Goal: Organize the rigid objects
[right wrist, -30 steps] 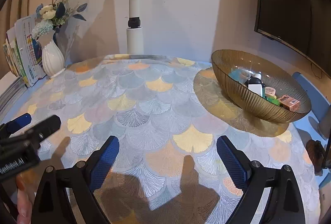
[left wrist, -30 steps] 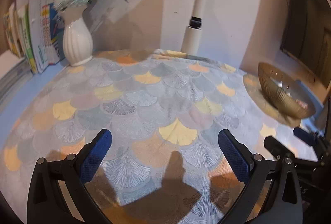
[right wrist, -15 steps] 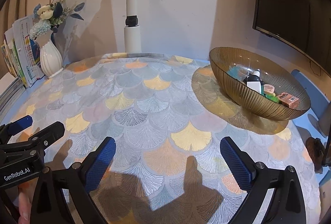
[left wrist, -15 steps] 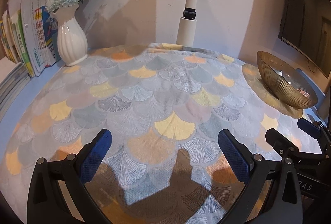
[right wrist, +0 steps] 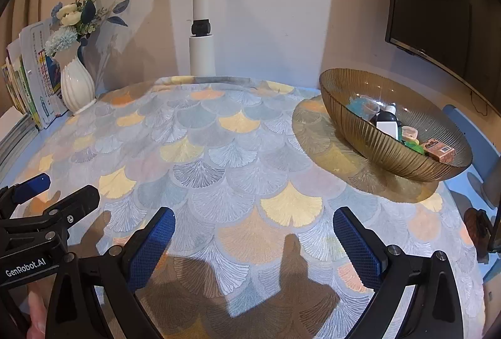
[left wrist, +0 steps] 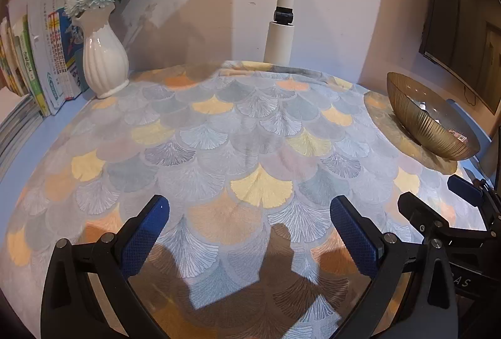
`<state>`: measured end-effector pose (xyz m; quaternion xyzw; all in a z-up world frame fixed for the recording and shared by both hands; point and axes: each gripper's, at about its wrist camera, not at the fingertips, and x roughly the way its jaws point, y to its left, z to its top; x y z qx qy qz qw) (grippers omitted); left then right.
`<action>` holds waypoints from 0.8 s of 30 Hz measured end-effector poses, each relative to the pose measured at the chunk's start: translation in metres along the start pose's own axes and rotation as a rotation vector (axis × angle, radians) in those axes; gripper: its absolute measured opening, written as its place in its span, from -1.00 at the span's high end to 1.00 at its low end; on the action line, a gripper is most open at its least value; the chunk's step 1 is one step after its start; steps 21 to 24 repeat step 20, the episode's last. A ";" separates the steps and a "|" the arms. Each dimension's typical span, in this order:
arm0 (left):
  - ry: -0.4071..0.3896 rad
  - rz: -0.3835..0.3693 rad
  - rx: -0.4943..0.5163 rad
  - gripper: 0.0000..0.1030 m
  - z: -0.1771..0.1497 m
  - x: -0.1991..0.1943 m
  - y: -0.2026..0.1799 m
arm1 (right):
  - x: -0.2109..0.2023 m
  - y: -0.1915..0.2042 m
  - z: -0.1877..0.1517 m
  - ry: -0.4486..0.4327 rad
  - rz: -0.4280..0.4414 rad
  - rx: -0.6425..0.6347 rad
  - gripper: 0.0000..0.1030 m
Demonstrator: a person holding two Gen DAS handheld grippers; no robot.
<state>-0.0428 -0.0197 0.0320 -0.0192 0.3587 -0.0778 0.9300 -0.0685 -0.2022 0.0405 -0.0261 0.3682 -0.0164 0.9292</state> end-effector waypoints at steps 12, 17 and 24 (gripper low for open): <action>-0.009 0.007 0.005 -0.98 0.000 0.000 -0.001 | 0.002 0.001 0.000 0.009 -0.001 0.000 -0.96; -0.056 0.026 0.018 -0.98 0.001 -0.005 -0.001 | 0.002 0.002 -0.001 0.008 0.000 -0.002 -0.96; -0.059 0.025 0.012 -0.99 0.002 -0.006 0.000 | 0.002 0.002 -0.001 0.008 0.000 -0.001 -0.96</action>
